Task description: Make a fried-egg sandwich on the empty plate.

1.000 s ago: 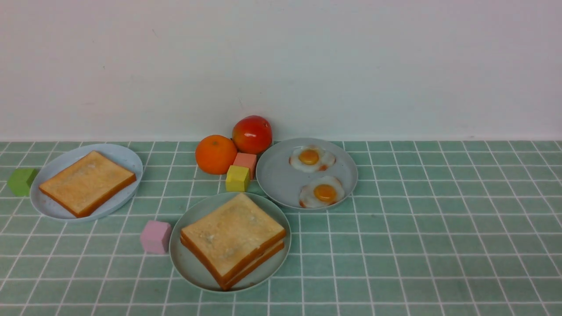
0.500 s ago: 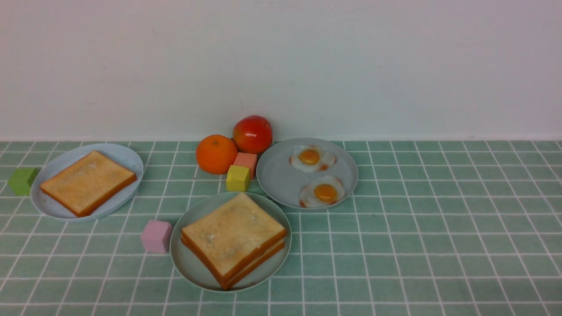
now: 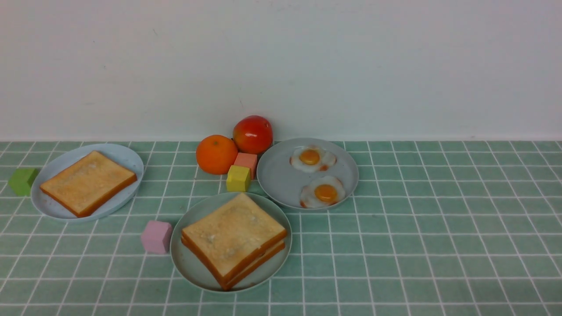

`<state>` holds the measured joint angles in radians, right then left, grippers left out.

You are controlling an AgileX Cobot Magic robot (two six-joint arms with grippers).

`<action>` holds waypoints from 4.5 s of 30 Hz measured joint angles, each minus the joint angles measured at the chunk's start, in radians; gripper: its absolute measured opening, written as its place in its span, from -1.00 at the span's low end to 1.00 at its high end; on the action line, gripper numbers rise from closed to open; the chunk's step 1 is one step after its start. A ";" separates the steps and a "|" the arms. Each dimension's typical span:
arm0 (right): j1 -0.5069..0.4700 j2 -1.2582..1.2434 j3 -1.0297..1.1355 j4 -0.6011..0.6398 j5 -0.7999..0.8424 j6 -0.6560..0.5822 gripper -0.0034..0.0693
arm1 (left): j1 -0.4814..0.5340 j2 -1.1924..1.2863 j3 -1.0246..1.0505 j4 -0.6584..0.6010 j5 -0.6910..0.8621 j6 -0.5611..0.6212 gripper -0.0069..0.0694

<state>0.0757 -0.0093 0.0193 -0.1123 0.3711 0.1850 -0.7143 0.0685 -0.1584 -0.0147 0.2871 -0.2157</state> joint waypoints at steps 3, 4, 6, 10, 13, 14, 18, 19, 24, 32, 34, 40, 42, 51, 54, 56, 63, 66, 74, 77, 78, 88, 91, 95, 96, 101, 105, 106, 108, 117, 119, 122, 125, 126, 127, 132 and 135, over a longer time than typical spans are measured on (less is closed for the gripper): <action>0.000 0.000 0.000 0.001 0.000 -0.022 -0.95 | 0.000 0.000 0.000 0.000 0.000 0.000 -0.85; 0.000 0.000 0.000 0.008 0.000 -0.048 -0.95 | 0.000 0.000 0.000 0.000 0.000 0.000 -0.85; 0.000 0.000 -0.001 0.024 0.002 -0.085 -0.95 | 0.000 0.000 0.000 0.000 0.000 0.000 -0.85; 0.000 0.000 -0.003 0.066 0.010 -0.185 -0.94 | 0.000 0.000 0.000 0.000 0.000 0.000 -0.85; 0.000 0.000 -0.003 0.079 0.015 -0.228 -0.94 | 0.000 0.000 0.000 0.000 0.000 0.000 -0.85; 0.000 0.000 -0.003 0.079 0.015 -0.230 -0.94 | 0.000 0.000 0.000 0.000 0.000 0.000 -0.85; 0.000 0.000 -0.004 0.079 0.017 -0.236 -0.93 | 0.000 0.000 0.000 0.000 0.000 0.000 -0.85; 0.000 0.000 -0.004 0.079 0.018 -0.236 -0.93 | 0.000 0.000 0.000 0.000 0.000 0.000 -0.85; 0.000 0.000 -0.004 0.079 0.018 -0.236 -0.92 | 0.000 0.000 0.000 0.000 0.000 0.000 -0.85; 0.000 0.000 -0.004 0.079 0.019 -0.236 -0.91 | 0.000 0.000 0.000 0.000 0.000 0.000 -0.85; 0.000 0.000 -0.004 0.079 0.019 -0.236 -0.91 | 0.000 0.000 0.000 0.004 0.000 0.000 -0.85; -0.001 0.000 -0.004 0.079 0.019 -0.236 -0.90 | 0.138 -0.025 0.000 0.015 -0.031 0.000 -0.85; -0.002 0.000 -0.004 0.079 0.020 -0.236 -0.89 | 0.249 -0.056 0.000 0.022 -0.032 0.000 -0.85; -0.004 -0.001 -0.004 0.079 0.020 -0.236 -0.87 | 0.706 -0.080 0.153 0.001 -0.010 0.003 -0.85; -0.004 -0.001 -0.004 0.079 0.020 -0.236 -0.87 | 0.713 -0.080 0.181 -0.004 0.039 0.001 -0.85; -0.004 -0.001 -0.004 0.079 0.020 -0.236 -0.87 | 0.713 -0.080 0.189 -0.011 0.088 0.003 -0.85; -0.004 -0.001 -0.004 0.079 0.020 -0.236 -0.84 | 0.713 -0.080 0.189 -0.012 0.090 0.004 -0.85; -0.004 -0.001 -0.004 0.079 0.020 -0.236 -0.84 | 0.713 -0.080 0.189 -0.012 0.090 0.004 -0.85; -0.004 -0.001 -0.004 0.079 0.020 -0.236 -0.81 | 0.713 -0.080 0.189 -0.012 0.089 0.004 -0.85; -0.004 -0.001 -0.004 0.079 0.020 -0.236 -0.80 | 0.713 -0.080 0.189 -0.012 0.089 0.004 -0.85; -0.004 -0.001 -0.004 0.079 0.020 -0.236 -0.80 | 0.713 -0.080 0.189 -0.013 0.089 0.004 -0.85; -0.004 -0.001 -0.004 0.079 0.020 -0.236 -0.77 | 0.713 -0.080 0.189 -0.014 0.089 0.004 -0.84; -0.004 -0.001 -0.004 0.079 0.020 -0.236 -0.76 | 0.713 -0.080 0.189 -0.014 0.089 0.004 -0.83; -0.004 -0.001 -0.004 0.079 0.020 -0.236 -0.76 | 0.713 -0.080 0.189 -0.014 0.089 0.004 -0.83; -0.004 -0.001 -0.004 0.079 0.020 -0.236 -0.76 | 0.713 -0.080 0.189 -0.014 0.089 0.004 -0.82; -0.004 -0.001 -0.004 0.079 0.020 -0.236 -0.74 | 0.713 -0.080 0.189 -0.014 0.089 0.004 -0.82; -0.004 -0.001 -0.004 0.079 0.020 -0.236 -0.72 | 0.713 -0.080 0.189 -0.014 0.089 0.004 -0.81; -0.004 -0.001 -0.004 0.079 0.020 -0.236 -0.72 | 0.713 -0.080 0.189 -0.014 0.089 0.004 -0.81; -0.004 -0.001 -0.004 0.079 0.020 -0.236 -0.71 | 0.713 -0.080 0.189 -0.014 0.089 0.004 -0.80; -0.004 -0.001 -0.004 0.079 0.020 -0.236 -0.68 | 0.713 -0.080 0.189 -0.014 0.089 0.004 -0.77; -0.004 -0.001 -0.004 0.079 0.020 -0.236 -0.67 | 0.713 -0.080 0.189 -0.014 0.089 0.004 -0.77; -0.004 -0.001 -0.004 0.079 0.020 -0.236 -0.66 | 0.713 -0.080 0.189 -0.014 0.089 0.004 -0.76; -0.004 -0.001 -0.004 0.079 0.020 -0.236 -0.65 | 0.713 -0.080 0.189 -0.014 0.089 0.004 -0.76; -0.004 -0.001 -0.004 0.079 0.020 -0.236 -0.64 | 0.713 -0.080 0.189 -0.014 0.089 0.004 -0.75; -0.004 -0.001 -0.004 0.079 0.020 -0.236 -0.64 | 0.713 -0.080 0.189 -0.014 0.089 0.004 -0.75; -0.004 -0.001 -0.004 0.079 0.020 -0.236 -0.62 | 0.713 -0.080 0.189 -0.014 0.089 0.004 -0.74; -0.004 -0.001 -0.004 0.079 0.020 -0.236 -0.61 | 0.713 -0.080 0.189 -0.014 0.089 0.004 -0.73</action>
<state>0.0719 -0.0103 0.0152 -0.0331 0.3909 -0.0506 -0.0015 -0.0115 0.0310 -0.0284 0.3758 -0.2122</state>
